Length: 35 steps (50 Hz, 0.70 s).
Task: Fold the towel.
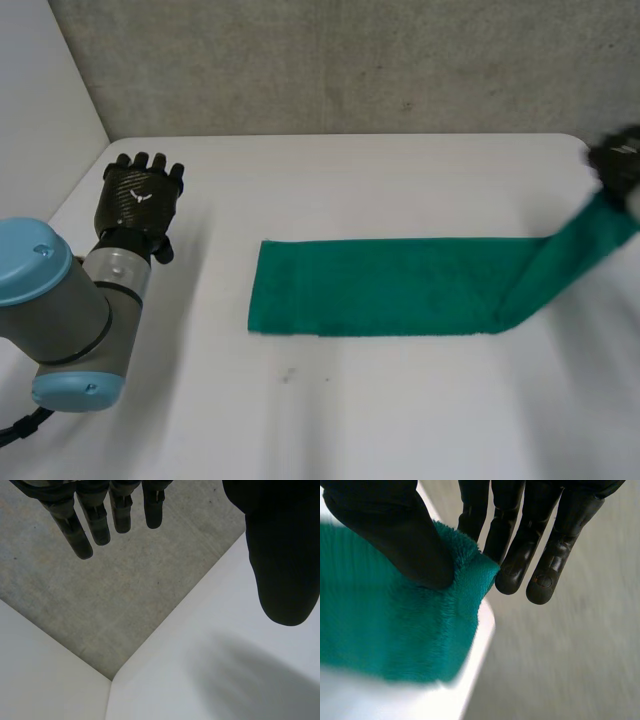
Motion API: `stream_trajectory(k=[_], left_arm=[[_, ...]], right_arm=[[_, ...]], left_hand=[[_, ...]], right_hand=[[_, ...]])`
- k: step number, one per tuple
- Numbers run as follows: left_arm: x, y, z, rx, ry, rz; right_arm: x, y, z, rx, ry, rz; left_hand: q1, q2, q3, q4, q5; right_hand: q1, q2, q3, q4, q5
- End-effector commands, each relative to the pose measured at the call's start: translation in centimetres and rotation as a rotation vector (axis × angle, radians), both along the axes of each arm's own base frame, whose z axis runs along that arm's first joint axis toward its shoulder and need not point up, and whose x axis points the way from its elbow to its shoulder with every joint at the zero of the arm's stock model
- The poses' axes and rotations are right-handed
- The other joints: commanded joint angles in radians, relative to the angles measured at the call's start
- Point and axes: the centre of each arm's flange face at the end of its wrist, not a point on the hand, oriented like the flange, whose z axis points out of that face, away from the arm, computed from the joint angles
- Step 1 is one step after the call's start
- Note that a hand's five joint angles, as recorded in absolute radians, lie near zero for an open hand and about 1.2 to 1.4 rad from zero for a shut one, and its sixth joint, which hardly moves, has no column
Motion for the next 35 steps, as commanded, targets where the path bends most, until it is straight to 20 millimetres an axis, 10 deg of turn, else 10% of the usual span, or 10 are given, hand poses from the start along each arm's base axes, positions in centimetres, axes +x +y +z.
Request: stream_trajectory(k=[1,2,6,14,17,18,20,27,35], left_arm=[[0.0,0.1,0.0,0.001,0.0,0.002],[0.0,0.0,0.0,0.001,0.001,0.002],[0.0,0.1,0.0,0.004,-0.002,0.001],[-0.3,0.4,0.1,0.004,0.0,-0.013],[-0.8,0.7,0.2,0.0,0.001,-0.03],[-1.2,0.9,0.4,-0.006,0.003,-0.044],[-1.7,1.1,0.7,-0.016,0.007,-0.058],[-5.5,3.0,2.5,-0.074,0.048,-0.175],[-11.2,5.3,1.5,-0.015,0.187,-0.357]], right_arm=[[12.6,6.0,2.5,-0.071,-0.048,0.37],[16.6,8.4,1.3,-0.053,-0.05,0.511],[22.2,12.7,-1.9,0.013,-0.043,0.729],[26.9,18.9,-9.9,0.176,0.035,0.924],[26.9,19.1,-10.6,0.187,0.05,0.926],[26.8,19.1,-11.3,0.192,0.077,0.906],[26.4,18.2,-10.8,0.179,0.073,0.864],[22.0,14.1,-4.4,0.136,-0.085,0.62],[16.3,13.3,-4.8,0.312,-0.302,0.444]], left_hand=[[-0.019,-0.027,-0.038,-0.029,-0.048],[-0.019,-0.027,-0.038,-0.029,-0.048],[-0.019,-0.027,-0.038,-0.029,-0.048],[-0.019,-0.027,-0.038,-0.029,-0.048],[-0.019,-0.027,-0.038,-0.029,-0.048],[-0.019,-0.027,-0.038,-0.029,-0.048],[-0.019,-0.027,-0.038,-0.029,-0.048],[-0.019,-0.027,-0.038,-0.029,-0.048],[-0.019,-0.026,-0.037,-0.029,-0.048]], right_hand=[[0.429,0.219,0.211,0.207,0.242],[0.429,0.219,0.211,0.207,0.242],[0.429,0.219,0.211,0.207,0.242],[0.297,0.087,0.079,0.075,0.109],[0.19,-0.02,-0.028,-0.032,0.002],[-0.476,-0.686,-0.694,-0.698,-0.663],[-0.792,-1.002,-1.01,-1.014,-0.98],[-0.792,-1.002,-1.01,-1.014,-0.98],[-0.792,-1.002,-1.01,-1.014,-0.98]])
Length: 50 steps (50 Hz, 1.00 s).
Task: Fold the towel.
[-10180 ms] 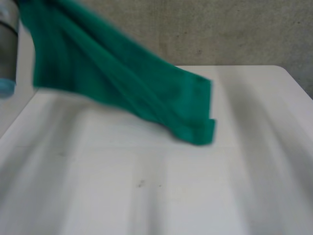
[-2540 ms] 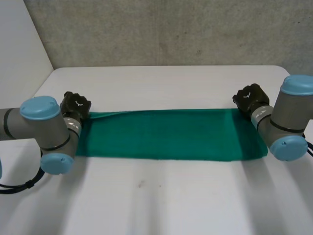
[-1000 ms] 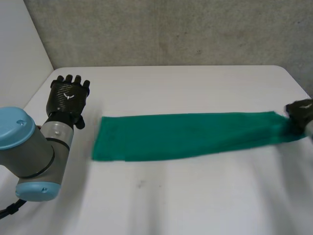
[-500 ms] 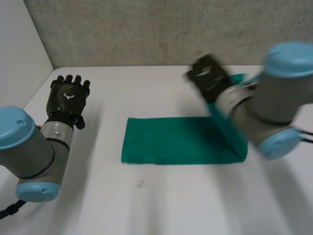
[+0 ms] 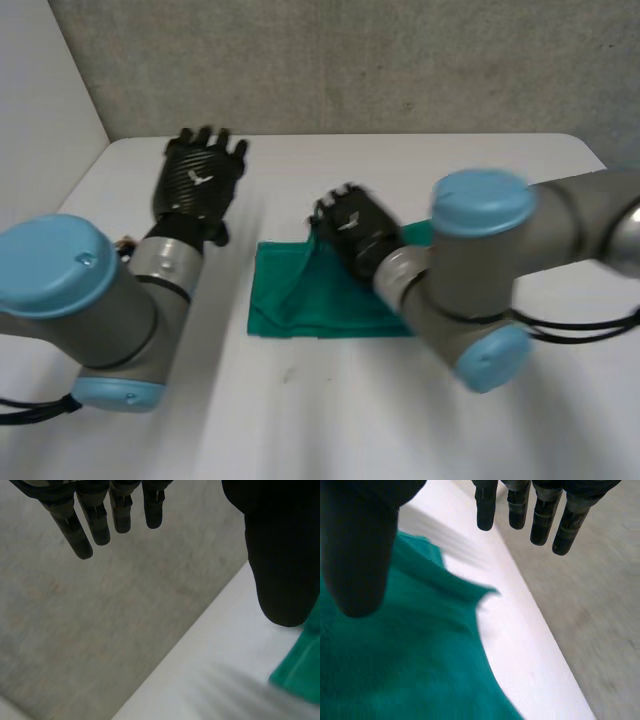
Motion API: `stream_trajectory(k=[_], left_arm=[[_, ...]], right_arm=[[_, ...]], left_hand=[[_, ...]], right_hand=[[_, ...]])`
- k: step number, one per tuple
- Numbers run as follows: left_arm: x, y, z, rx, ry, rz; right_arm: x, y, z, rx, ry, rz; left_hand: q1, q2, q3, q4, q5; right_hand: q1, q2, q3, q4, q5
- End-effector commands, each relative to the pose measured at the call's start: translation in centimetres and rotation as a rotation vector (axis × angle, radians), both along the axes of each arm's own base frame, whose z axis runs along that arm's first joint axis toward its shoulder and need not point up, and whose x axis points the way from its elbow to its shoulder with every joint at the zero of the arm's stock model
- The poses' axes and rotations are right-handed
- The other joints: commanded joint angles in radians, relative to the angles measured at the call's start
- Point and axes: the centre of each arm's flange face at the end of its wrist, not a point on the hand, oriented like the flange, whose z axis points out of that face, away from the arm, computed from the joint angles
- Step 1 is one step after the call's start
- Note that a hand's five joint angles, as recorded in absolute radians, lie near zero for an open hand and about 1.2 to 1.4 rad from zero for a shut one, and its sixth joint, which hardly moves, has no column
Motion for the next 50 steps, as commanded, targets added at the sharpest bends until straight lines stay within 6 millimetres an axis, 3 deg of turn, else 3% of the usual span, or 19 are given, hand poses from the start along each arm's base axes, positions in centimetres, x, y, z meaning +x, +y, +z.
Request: stream_trajectory(k=[1,6,7,8,12,18,22,26,29,33,38,41,45,48,50], left_arm=[[-5.4,2.3,-1.4,0.072,0.102,-0.181],[-7.3,2.6,-5.5,0.206,0.043,-0.239],[-7.3,2.6,-5.5,0.207,0.043,-0.239],[-7.6,2.2,-7.0,0.245,0.015,-0.234],[-7.6,1.4,-8.5,0.277,-0.008,-0.203],[-5.1,-1.1,-9.3,0.288,-0.021,-0.056],[-3.6,-1.8,-9.6,0.286,-0.064,0.016],[-2.6,-1.1,-9.3,0.292,-0.088,0.035],[-2.2,-0.1,-8.6,0.295,-0.088,0.031],[-1.7,1.4,-7.4,0.292,-0.085,0.018],[-1.4,3.6,-6.0,0.285,-0.078,-0.01],[-1.4,4.9,-5.2,0.282,-0.061,-0.03],[-0.9,5.7,-4.5,0.288,-0.028,-0.03],[-0.4,5.8,-3.4,0.278,0.006,-0.025],[-0.3,5.8,-3.3,0.278,0.01,-0.022]], right_arm=[[-5.7,-0.9,-0.1,0.208,-0.119,-0.176],[-9.2,-1.4,-2.7,0.294,-0.075,-0.266],[-9.2,-1.4,-2.7,0.295,-0.074,-0.266],[-10.8,-1.7,-4.0,0.335,-0.059,-0.305],[-12.1,-2.0,-5.2,0.346,-0.059,-0.337],[-13.1,-2.7,-5.8,0.326,-0.075,-0.367],[-13.2,-2.8,-5.9,0.322,-0.071,-0.368],[-13.3,-3.0,-5.9,0.31,-0.058,-0.37],[-13.6,-3.3,-5.9,0.291,-0.052,-0.378],[-13.7,-4.1,-4.9,0.232,-0.065,-0.387],[-12.7,-5.4,-2.0,0.125,-0.073,-0.358],[-11.5,-5.1,-1.0,0.125,-0.075,-0.325],[-6.4,-2.2,1.2,0.139,-0.106,-0.173],[-2.5,0.1,1.0,0.185,-0.125,-0.062],[-1.6,0.6,0.7,0.197,-0.127,-0.034]], left_hand=[[-0.019,-0.026,-0.037,-0.029,-0.048],[-0.013,-0.02,-0.031,-0.023,-0.042],[-0.013,-0.02,-0.031,-0.023,-0.042],[-0.01,-0.017,-0.028,-0.02,-0.039],[0.002,-0.006,-0.016,-0.008,-0.027],[0.005,-0.003,-0.013,-0.005,-0.024],[0.005,-0.003,-0.013,-0.005,-0.024],[0.002,-0.006,-0.016,-0.008,-0.027],[0.002,-0.006,-0.016,-0.008,-0.027],[0.002,-0.006,-0.016,-0.008,-0.027],[0.002,-0.006,-0.016,-0.008,-0.027],[0.002,-0.006,-0.016,-0.008,-0.027],[0.002,-0.006,-0.016,-0.008,-0.027],[0.002,-0.006,-0.016,-0.008,-0.027],[0.002,-0.006,-0.016,-0.008,-0.027]], right_hand=[[-0.026,-0.043,-0.034,-0.055,-0.068],[-0.026,-0.043,-0.034,-0.055,-0.068],[-0.026,-0.043,-0.034,-0.055,-0.068],[-0.026,-0.043,-0.034,-0.055,-0.068],[-0.026,-0.043,-0.034,-0.055,-0.068],[0.16,0.143,0.152,0.131,0.118],[0.451,0.434,0.443,0.422,0.409],[0.785,0.768,0.777,0.756,0.743],[1.194,1.177,1.186,1.165,1.152],[1.196,1.179,1.188,1.167,1.154],[1.196,1.179,1.188,1.167,1.154],[1.196,1.179,1.188,1.167,1.154],[1.196,1.179,1.188,1.167,1.154],[1.196,1.179,1.188,1.167,1.154],[1.196,1.179,1.188,1.167,1.154]])
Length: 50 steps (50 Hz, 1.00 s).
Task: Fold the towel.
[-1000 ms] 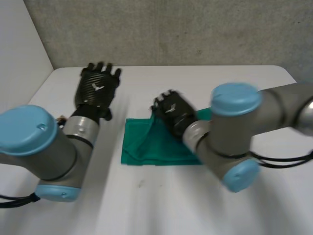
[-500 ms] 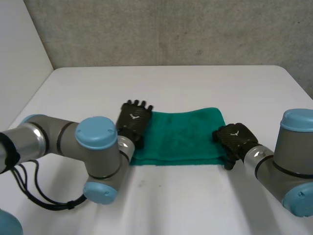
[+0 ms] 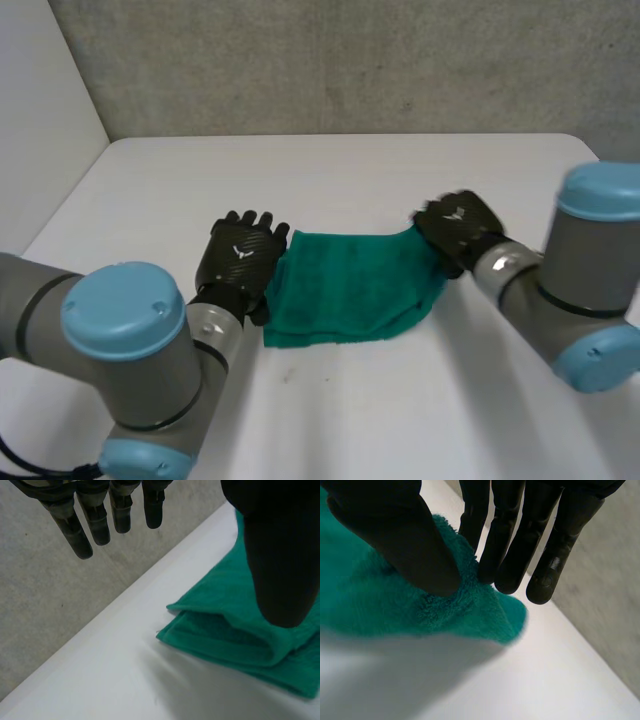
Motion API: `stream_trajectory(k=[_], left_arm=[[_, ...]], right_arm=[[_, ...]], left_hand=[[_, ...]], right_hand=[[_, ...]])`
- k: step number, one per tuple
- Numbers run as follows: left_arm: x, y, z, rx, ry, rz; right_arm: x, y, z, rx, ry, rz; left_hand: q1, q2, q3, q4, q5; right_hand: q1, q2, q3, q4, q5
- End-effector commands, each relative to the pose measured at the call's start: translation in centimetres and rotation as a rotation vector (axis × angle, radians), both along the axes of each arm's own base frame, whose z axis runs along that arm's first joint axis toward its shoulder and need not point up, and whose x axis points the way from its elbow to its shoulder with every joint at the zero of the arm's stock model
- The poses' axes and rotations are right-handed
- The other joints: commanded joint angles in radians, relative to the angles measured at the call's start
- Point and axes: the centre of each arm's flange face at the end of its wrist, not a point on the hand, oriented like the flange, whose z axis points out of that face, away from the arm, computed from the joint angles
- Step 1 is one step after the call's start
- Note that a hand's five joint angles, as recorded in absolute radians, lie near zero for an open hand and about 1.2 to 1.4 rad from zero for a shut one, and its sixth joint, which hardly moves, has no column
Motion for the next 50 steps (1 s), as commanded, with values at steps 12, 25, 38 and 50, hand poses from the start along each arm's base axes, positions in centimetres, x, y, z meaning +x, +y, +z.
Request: stream_trajectory(k=[12,25,38,50], left_arm=[[4.2,-3.0,3.6,-0.054,0.1,0.205],[-0.6,-3.6,5.6,-0.078,0.242,0.04],[-2.2,-2.2,-0.7,0.247,0.195,0.04],[0.6,-2.5,-4.0,0.372,0.089,0.145]], right_arm=[[12.2,7.1,-4.7,0.159,-0.076,0.354],[8.0,4.2,1.8,0.152,-0.298,0.116],[7.4,1.6,-2.8,0.337,-0.252,0.015],[6.7,0.8,-4.8,0.412,-0.165,-0.021]], left_hand=[[0.002,-0.006,-0.016,-0.008,-0.027],[0.008,0.0,-0.01,-0.002,-0.021],[0.008,0.0,-0.01,-0.002,-0.021],[-0.004,-0.011,-0.022,-0.014,-0.033]], right_hand=[[-0.307,-0.57,-0.577,-0.585,-0.537],[-0.736,-0.999,-1.007,-1.014,-0.966],[-0.736,-0.999,-1.007,-1.014,-0.966],[-0.736,-0.999,-1.007,-1.014,-0.966]])
